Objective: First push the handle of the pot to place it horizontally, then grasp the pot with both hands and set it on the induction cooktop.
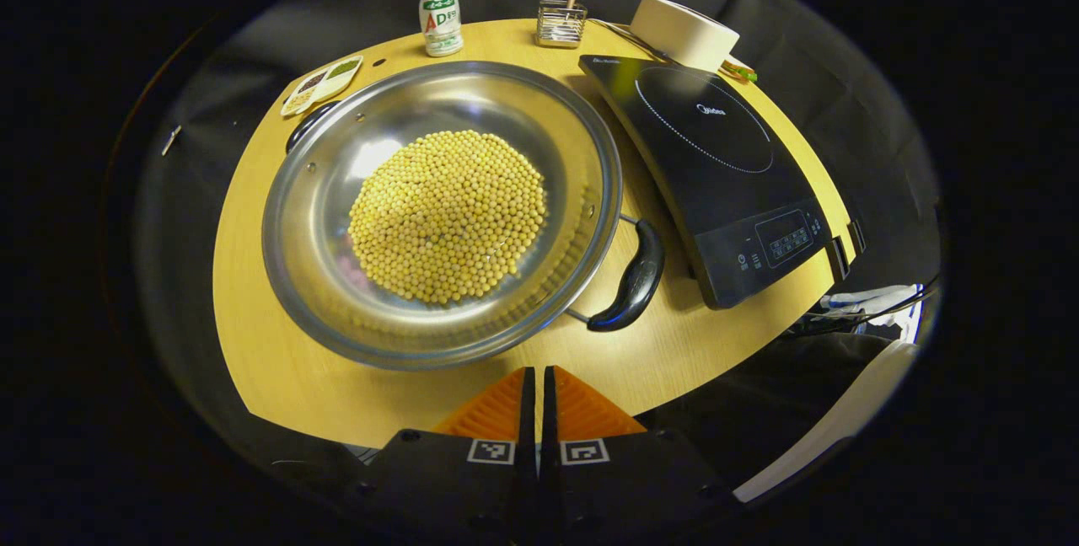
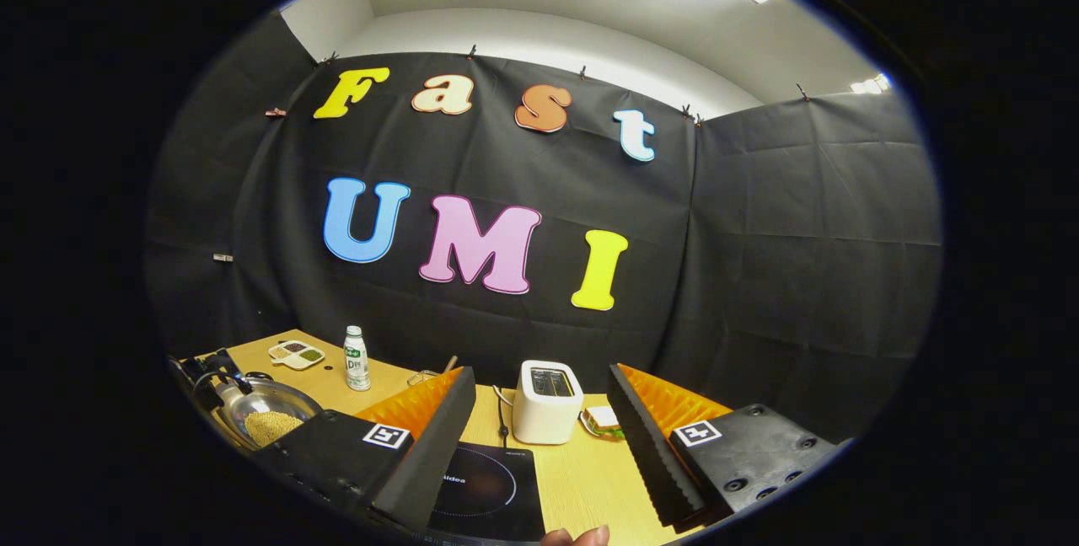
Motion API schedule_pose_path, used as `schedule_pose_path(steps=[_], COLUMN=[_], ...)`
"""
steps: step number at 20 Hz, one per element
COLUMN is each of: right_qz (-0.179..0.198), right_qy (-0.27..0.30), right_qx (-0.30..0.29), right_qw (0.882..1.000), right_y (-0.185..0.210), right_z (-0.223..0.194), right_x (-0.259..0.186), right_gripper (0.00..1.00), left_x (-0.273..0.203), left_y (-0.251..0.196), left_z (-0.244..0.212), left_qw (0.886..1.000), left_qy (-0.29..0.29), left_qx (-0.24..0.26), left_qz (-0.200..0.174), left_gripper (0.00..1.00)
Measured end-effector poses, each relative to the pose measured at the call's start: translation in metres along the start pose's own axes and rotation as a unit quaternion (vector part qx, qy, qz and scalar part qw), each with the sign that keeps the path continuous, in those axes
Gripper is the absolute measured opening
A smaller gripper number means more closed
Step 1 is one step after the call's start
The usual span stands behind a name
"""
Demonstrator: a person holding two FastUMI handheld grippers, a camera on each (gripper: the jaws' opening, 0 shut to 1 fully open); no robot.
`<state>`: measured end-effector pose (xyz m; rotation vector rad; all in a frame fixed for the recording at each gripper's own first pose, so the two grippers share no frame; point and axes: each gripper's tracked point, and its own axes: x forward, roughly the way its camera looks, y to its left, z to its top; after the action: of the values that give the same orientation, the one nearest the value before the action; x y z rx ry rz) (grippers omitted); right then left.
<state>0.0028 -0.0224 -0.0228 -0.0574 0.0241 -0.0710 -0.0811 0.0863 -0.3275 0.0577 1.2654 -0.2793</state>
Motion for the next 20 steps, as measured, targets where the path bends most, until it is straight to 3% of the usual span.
schedule_pose_path(steps=[9,20], right_qz=[-0.013,-0.012], right_qy=[0.002,0.008], right_qx=[0.0,-0.004], right_qw=[1.0,1.0], right_y=[-0.014,-0.022], right_z=[0.0,-0.003], right_x=[0.0,-0.006], right_gripper=[0.98,0.98], left_x=[0.011,0.028], left_y=[-0.021,-0.043], left_z=[0.026,0.08], left_qw=[1.0,0.999], left_qy=[-0.001,-0.034], left_qx=[0.014,-0.003], left_qz=[0.01,0.036], left_gripper=[0.05,0.05])
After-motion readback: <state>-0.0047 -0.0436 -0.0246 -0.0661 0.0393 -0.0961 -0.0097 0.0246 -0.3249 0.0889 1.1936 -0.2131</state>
